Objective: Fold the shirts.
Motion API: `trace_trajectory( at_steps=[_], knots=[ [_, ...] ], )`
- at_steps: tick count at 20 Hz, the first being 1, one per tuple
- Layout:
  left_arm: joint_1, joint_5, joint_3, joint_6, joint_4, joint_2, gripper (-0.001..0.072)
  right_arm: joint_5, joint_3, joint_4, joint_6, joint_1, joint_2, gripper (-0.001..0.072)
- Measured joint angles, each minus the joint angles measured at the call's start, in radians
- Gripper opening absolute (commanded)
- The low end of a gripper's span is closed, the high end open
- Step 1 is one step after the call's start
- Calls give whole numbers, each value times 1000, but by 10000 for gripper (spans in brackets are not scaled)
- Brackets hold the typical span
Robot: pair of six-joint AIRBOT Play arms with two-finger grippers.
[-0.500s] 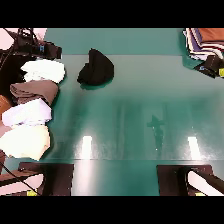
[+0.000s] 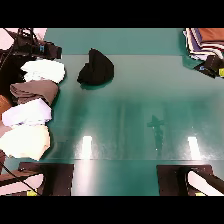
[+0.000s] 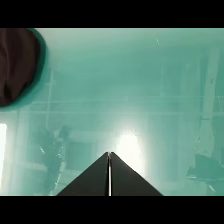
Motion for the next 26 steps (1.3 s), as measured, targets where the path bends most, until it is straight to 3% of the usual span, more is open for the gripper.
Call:
trace_trajectory(
  at_steps=[12, 17, 18, 20, 21, 26],
  knots=[
    [0, 0, 0, 0, -2, 0, 34, 0, 0, 0, 0, 0, 0, 16],
    [0, 25, 0, -2, -69, 0, 35, -25, 0, 2, 0, 0, 0, 15],
    [0, 34, 0, -2, -92, 0, 86, -37, 0, 2, 0, 0, 0, 16],
    [0, 70, 0, -1, -123, -6, 589, -52, 0, 5, 0, 0, 0, 16],
    [0, 87, 0, -1, -133, -17, 624, -58, 0, 5, 0, 0, 0, 16],
    [0, 137, 0, 2, -205, -157, 621, -72, 0, 6, 0, 0, 0, 15]
  ],
)
